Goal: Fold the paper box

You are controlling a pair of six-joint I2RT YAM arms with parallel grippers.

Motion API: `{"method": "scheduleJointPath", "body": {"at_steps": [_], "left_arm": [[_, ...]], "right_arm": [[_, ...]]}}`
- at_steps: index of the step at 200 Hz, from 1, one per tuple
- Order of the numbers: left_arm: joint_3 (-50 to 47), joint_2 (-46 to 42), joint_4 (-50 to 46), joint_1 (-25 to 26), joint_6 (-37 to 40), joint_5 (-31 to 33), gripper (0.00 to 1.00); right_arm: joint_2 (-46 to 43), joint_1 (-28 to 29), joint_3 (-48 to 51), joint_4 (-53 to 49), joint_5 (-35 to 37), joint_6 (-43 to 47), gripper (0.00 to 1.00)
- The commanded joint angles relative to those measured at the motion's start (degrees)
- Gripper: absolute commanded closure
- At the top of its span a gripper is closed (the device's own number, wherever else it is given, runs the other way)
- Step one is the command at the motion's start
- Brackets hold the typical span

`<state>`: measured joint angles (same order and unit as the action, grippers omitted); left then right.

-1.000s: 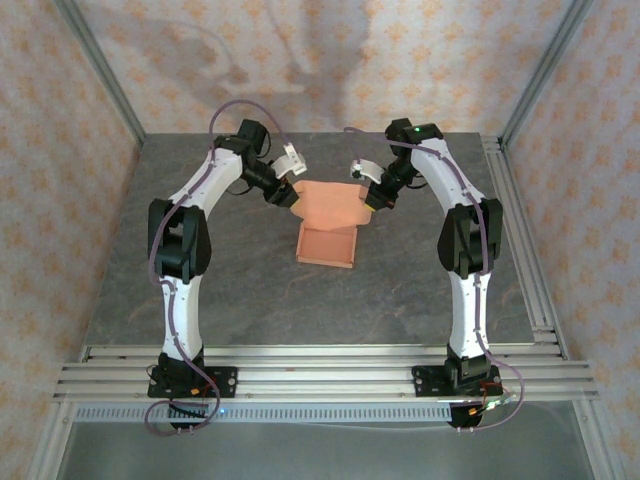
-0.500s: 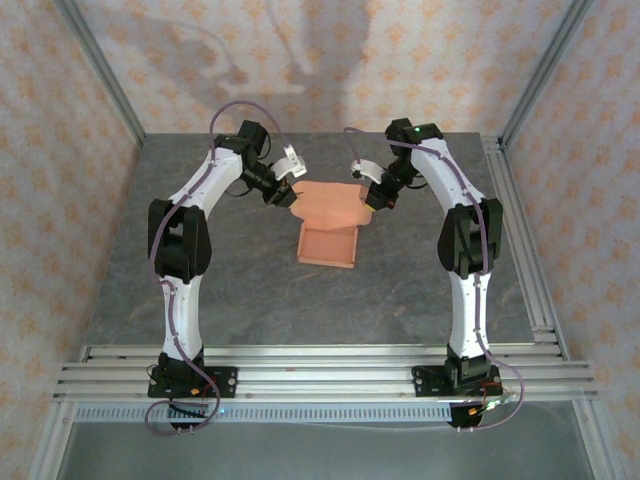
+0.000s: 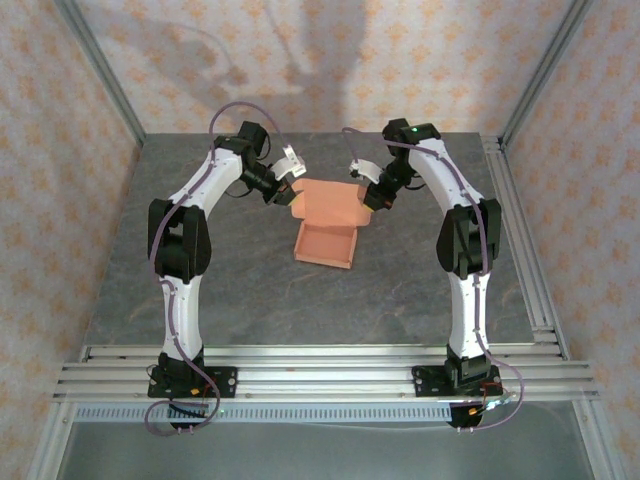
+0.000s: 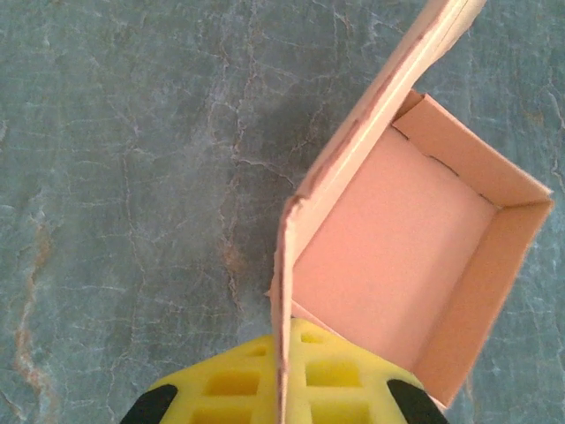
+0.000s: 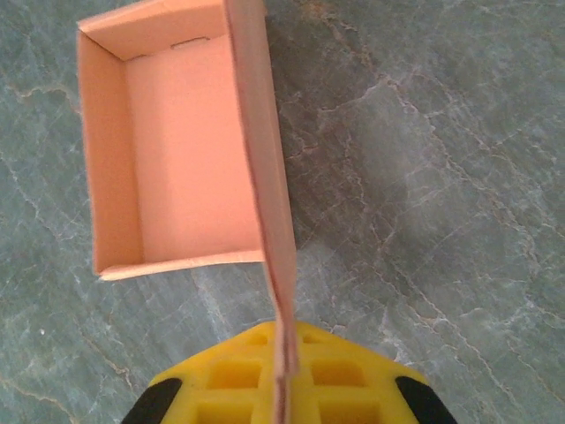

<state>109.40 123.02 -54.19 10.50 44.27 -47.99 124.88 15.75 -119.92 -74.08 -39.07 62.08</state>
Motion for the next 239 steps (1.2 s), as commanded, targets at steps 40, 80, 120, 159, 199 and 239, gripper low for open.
{"method": "scheduleJointPath", "body": {"at_steps": [40,80,120,159,199,239], "left_arm": [[-10.5,-10.3,15.7,2.4,-16.2,4.9,1.0],[-14.9,-15.2,23.2,4.1,-30.6,12.2,1.0],[-15.6,-16.1,26.0,5.5,-40.0,17.8,1.0],[-16.3,-15.6,28.7,8.2,-44.7,19.2,1.0],[-18.5,-15.6,33.3,10.6,-51.4,22.9,1.0],[-21.8,-16.0,38.6,12.0,-56.1,26.6,1.0]], "right_arm": [[-6.9,2.6,3.8,9.2,6.9,-12.7,1.0],[-11.4,3.8,10.7,18.7,12.3,-19.8,1.0],[-13.4,5.1,14.8,26.3,16.0,-31.6,1.0],[-13.5,7.3,16.2,30.0,23.3,-42.6,1.0],[-13.7,9.9,17.9,34.7,29.3,-51.6,1.0],[-17.1,11.0,26.5,49.0,31.3,-60.0,1.0]]}}
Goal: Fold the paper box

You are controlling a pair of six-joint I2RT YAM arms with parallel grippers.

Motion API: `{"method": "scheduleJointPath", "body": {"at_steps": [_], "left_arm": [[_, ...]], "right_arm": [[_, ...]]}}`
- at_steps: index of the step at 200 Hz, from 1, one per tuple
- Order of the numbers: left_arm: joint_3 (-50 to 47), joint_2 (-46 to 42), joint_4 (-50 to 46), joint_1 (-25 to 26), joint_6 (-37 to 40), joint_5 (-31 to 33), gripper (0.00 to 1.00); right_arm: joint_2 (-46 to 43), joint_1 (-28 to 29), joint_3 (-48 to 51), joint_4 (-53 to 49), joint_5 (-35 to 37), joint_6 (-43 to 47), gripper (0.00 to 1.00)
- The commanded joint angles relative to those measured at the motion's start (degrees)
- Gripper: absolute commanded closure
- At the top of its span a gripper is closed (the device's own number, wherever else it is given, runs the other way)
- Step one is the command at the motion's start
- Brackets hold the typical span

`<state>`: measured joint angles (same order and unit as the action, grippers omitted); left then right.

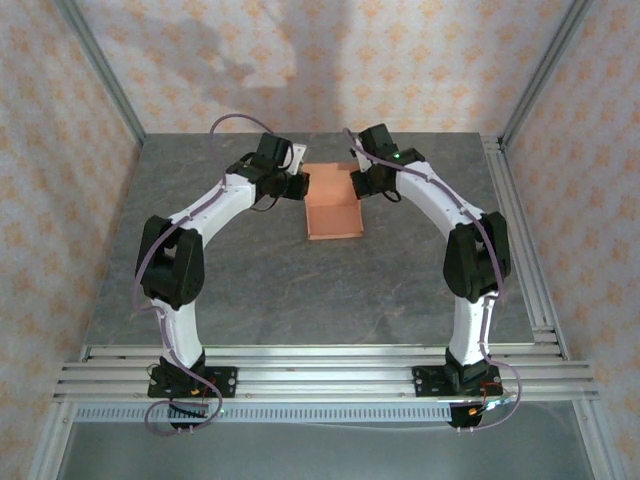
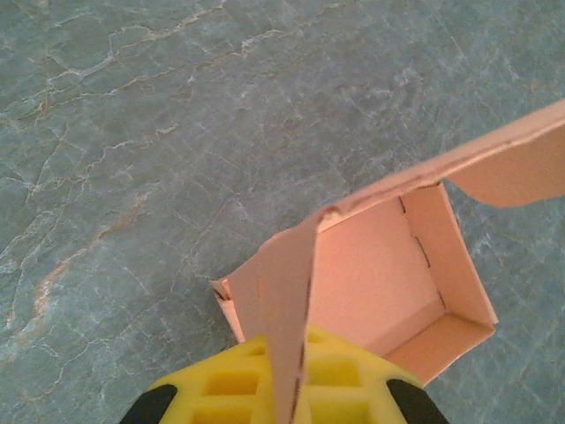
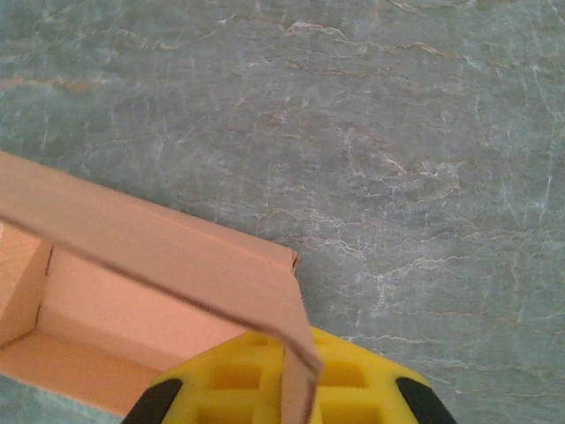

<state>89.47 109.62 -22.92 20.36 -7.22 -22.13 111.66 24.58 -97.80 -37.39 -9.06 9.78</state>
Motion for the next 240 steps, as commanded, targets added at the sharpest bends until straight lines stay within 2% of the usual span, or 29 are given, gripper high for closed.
{"method": "scheduleJointPath", "body": {"at_steps": [1,32,104,144,199,240], "left_arm": [[-1.9,-2.6,7.5,2.2,-4.7,0.8,1.0],[-3.4,-2.7,9.6,3.0,-6.4,4.4,1.0],[-5.4,-3.0,13.0,5.4,-8.6,7.8,1.0],[-8.1,-3.8,14.9,5.8,-9.5,9.2,1.0],[-13.4,-5.3,17.9,6.4,-11.3,10.3,1.0],[-17.2,-6.5,20.8,7.2,-12.7,11.6,1.0]], "right_arm": [[-3.9,2.1,4.7,12.7,1.3,-7.9,1.0],[-5.8,2.5,10.6,21.5,4.3,-11.6,1.0],[-9.8,3.4,23.7,37.2,6.6,-16.3,1.0],[-11.4,4.4,31.3,47.7,7.4,-14.8,1.0],[-11.4,5.4,36.3,53.2,8.4,-13.4,1.0],[-12.8,7.4,41.0,60.9,9.1,-10.2,1.0]]}}
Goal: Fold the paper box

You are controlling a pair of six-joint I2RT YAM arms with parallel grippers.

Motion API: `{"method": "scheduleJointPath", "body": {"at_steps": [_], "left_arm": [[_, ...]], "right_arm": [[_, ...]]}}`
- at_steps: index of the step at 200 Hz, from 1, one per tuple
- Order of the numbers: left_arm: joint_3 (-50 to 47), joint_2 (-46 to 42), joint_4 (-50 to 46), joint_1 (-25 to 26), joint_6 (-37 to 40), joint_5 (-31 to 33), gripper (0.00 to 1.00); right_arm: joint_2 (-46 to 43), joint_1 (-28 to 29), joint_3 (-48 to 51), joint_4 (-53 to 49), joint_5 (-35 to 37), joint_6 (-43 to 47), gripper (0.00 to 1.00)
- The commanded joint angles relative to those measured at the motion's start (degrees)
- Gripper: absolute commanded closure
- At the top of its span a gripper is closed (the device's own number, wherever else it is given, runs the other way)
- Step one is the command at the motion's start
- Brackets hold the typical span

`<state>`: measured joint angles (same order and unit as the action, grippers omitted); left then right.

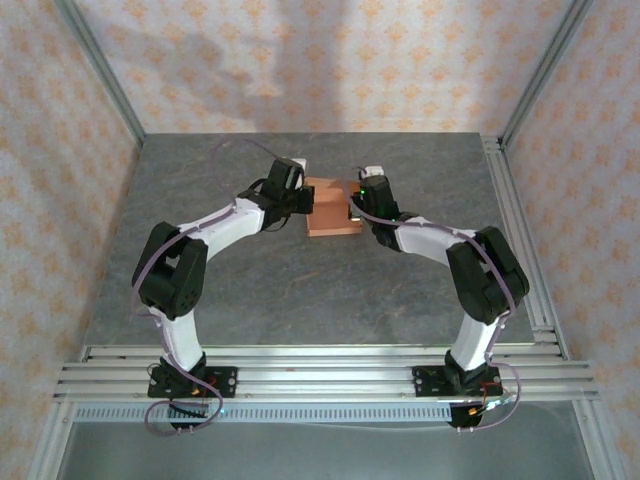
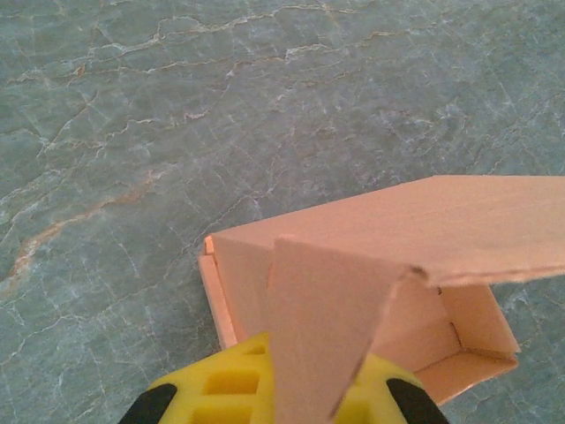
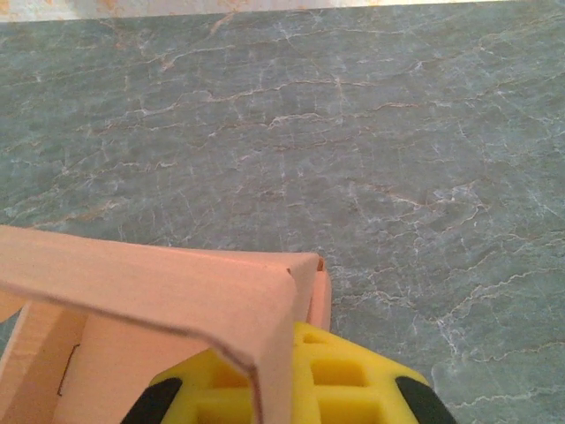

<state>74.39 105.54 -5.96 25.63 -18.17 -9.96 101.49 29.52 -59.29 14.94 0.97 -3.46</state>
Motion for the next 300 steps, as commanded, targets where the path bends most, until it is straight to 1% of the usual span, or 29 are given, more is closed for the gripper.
{"method": "scheduleJointPath", "body": {"at_steps": [1,57,90,121,152,186,214,222,237,253,268,300], "left_arm": [[-2.2,-2.5,4.0,2.0,-1.8,-0.5,1.0],[-7.4,-4.0,9.3,3.1,-4.6,3.0,1.0],[-11.3,-4.7,13.2,3.9,-5.3,3.8,1.0],[-16.0,-6.4,18.5,5.5,-5.2,6.5,1.0],[-19.3,-7.5,22.4,5.9,-3.7,7.5,1.0],[-19.4,-8.4,20.3,5.8,-2.2,8.2,1.0],[-19.4,-10.1,19.1,5.9,-2.2,8.0,1.0],[-19.4,-10.9,18.6,5.9,-2.1,8.0,0.93],[-19.6,-12.4,17.2,5.8,-2.3,8.1,0.84],[-19.6,-13.9,15.1,5.8,-2.0,7.3,0.72],[-20.2,-15.5,13.4,5.8,-1.9,6.9,0.63],[-22.5,-19.7,11.1,5.3,-1.9,7.0,0.51]], "right_arm": [[-2.7,2.4,2.6,8.8,-0.9,3.2,1.0],[-2.3,4.0,8.1,17.2,-0.1,7.6,1.0],[-1.5,5.0,11.0,21.9,0.2,9.4,1.0],[0.5,7.3,13.8,28.0,3.8,14.1,1.0],[2.1,8.0,15.6,32.3,4.4,12.5,1.0],[1.4,8.0,16.3,32.8,5.3,11.6,1.0],[-0.3,8.0,14.6,27.6,5.5,11.9,1.0],[-0.8,8.0,13.9,25.6,5.8,12.0,1.0],[-1.4,7.9,12.8,22.9,6.7,12.2,1.0],[-2.0,7.7,11.5,19.6,6.8,12.3,1.0],[-2.8,7.4,10.0,16.1,6.5,11.6,1.0],[-4.5,6.0,7.0,9.3,3.2,10.3,1.0]]}}
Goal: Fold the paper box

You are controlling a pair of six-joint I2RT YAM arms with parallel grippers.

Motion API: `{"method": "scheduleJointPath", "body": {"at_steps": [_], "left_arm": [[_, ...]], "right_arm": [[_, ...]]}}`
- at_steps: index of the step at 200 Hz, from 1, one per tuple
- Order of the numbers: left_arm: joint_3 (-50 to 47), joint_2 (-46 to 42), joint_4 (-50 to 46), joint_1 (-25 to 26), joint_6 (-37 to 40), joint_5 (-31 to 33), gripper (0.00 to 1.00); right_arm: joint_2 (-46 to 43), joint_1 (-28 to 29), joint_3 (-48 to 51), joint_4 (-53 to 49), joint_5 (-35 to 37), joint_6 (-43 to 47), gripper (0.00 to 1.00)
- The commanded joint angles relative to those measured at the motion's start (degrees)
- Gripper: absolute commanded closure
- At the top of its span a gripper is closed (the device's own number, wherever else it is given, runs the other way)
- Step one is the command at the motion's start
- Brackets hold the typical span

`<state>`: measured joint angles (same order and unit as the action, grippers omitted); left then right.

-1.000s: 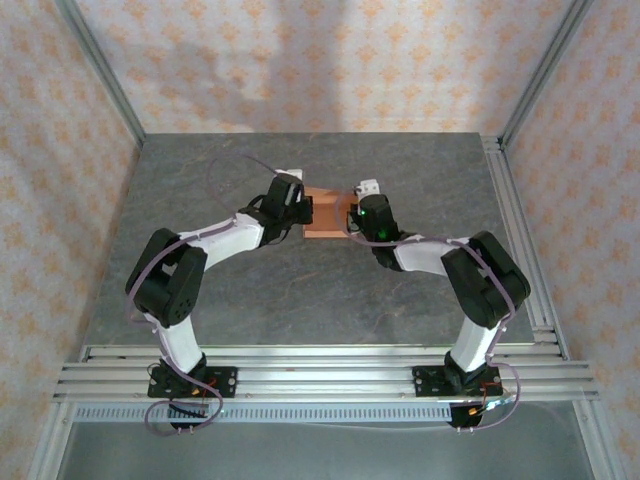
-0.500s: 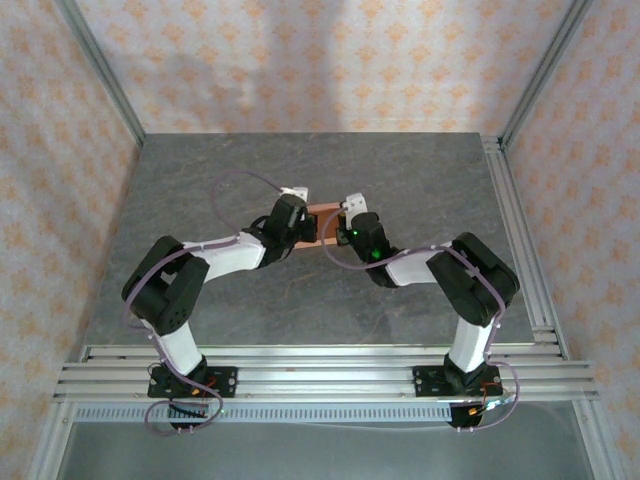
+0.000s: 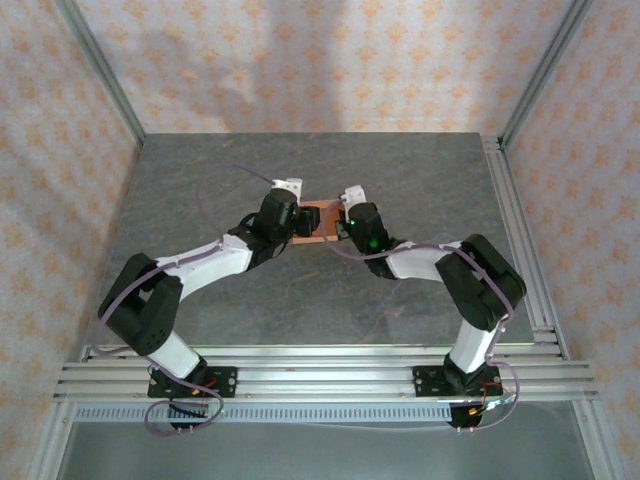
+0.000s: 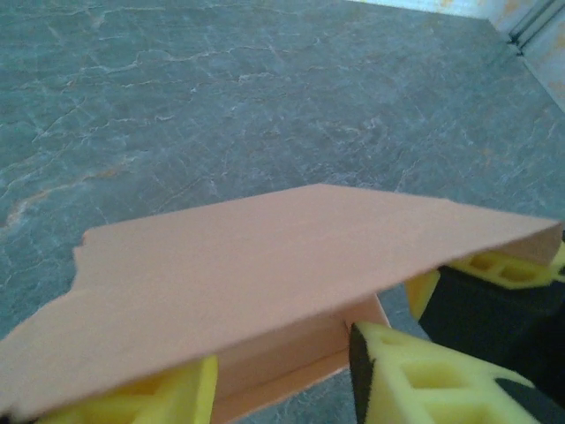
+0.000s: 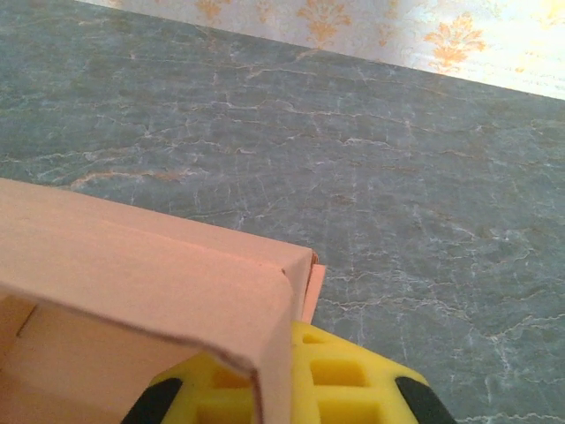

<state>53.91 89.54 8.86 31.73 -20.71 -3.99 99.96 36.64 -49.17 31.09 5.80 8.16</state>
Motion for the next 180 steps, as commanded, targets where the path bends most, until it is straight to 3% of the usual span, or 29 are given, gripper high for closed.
{"method": "scheduleJointPath", "body": {"at_steps": [1,59,89,157,180], "left_arm": [[-2.1,-3.9,-3.8,-0.9,0.6,1.0,0.5],[-5.8,-9.6,-6.5,-7.5,1.0,-4.4,0.36],[-5.8,-9.2,-7.3,-10.5,2.2,-7.3,0.33],[2.8,-1.5,-13.5,-12.4,13.0,-17.7,0.27],[6.2,0.9,-15.2,-12.5,15.0,-16.8,0.29]], "right_arm": [[-3.0,-1.2,-3.1,-7.2,-1.8,-1.3,1.0],[-3.3,-3.6,-7.7,-16.5,-7.0,-2.7,1.0],[-2.1,-3.9,-9.9,-19.7,-7.7,-2.7,1.0],[-0.1,-3.9,-13.8,-24.6,-8.0,-2.8,1.0],[0.3,-3.9,-14.5,-25.3,-8.1,-2.8,1.0]]}}
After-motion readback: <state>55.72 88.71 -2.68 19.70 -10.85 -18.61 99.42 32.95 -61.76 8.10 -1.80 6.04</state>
